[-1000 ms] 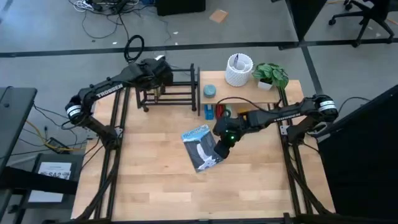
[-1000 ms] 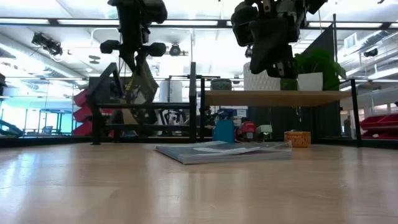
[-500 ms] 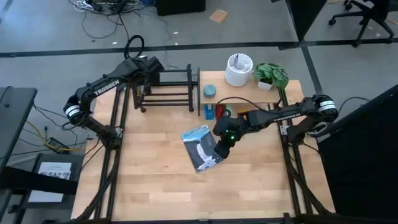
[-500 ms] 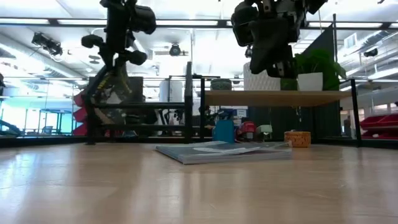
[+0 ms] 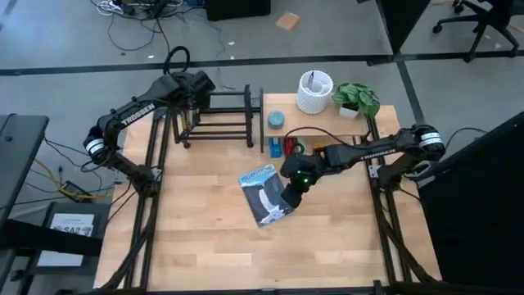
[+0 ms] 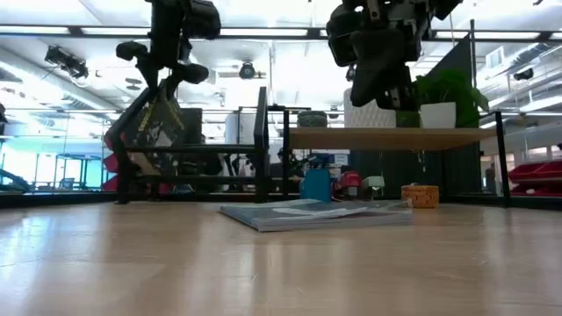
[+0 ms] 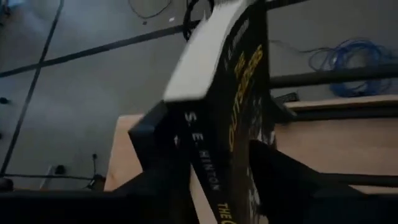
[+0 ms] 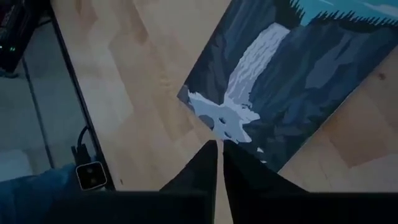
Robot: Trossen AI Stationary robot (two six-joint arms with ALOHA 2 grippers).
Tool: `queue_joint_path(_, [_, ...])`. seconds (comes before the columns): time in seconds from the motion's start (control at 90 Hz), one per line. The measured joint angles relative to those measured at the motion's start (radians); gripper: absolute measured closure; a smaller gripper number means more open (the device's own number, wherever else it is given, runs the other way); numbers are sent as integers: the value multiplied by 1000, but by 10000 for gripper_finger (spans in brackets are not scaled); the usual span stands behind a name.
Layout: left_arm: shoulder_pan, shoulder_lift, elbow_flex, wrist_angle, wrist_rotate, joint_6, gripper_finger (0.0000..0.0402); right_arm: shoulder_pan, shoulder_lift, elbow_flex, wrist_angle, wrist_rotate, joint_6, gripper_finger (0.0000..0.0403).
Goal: Stock shelves
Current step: Put the black book into the black book shelf, then put the blue book into the black book shelf
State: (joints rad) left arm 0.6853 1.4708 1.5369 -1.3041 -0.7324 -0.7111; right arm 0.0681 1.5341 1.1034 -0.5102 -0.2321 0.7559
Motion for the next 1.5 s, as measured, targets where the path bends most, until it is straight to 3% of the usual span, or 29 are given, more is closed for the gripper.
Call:
queue_joint_path(0.267, [-16,0,194,7,-13,127,216,0,0,0,0,0,0,401])
queue_joint_path(0.467, [-107,0,394,6,-13,187,216,-6,0,0,-3,-58,-43,398])
queue_joint_path(0.6, [-246,-1,484,-8,106,140,216,-21,0,0,-24,-90,-20,395])
queue_joint_path(0.744, [-429,1,461,-31,310,-76,216,-35,0,0,-35,-86,0,374])
queue_joint_path(0.878, [-625,8,330,-31,351,-350,216,-39,17,0,-19,-93,9,337])
queue_joint_path(1.022, [-774,9,71,54,389,-673,216,-31,74,0,-9,-95,4,291])
queue_joint_path(1.133, [-832,10,-143,293,464,-810,216,-49,117,0,-6,-114,2,257])
queue_joint_path(1.356, [-864,10,-572,901,490,-1018,215,-86,177,0,-9,-113,-23,209])
queue_joint_path(1.5, [-864,10,-763,1117,515,-1176,215,-83,227,0,25,-105,-51,196])
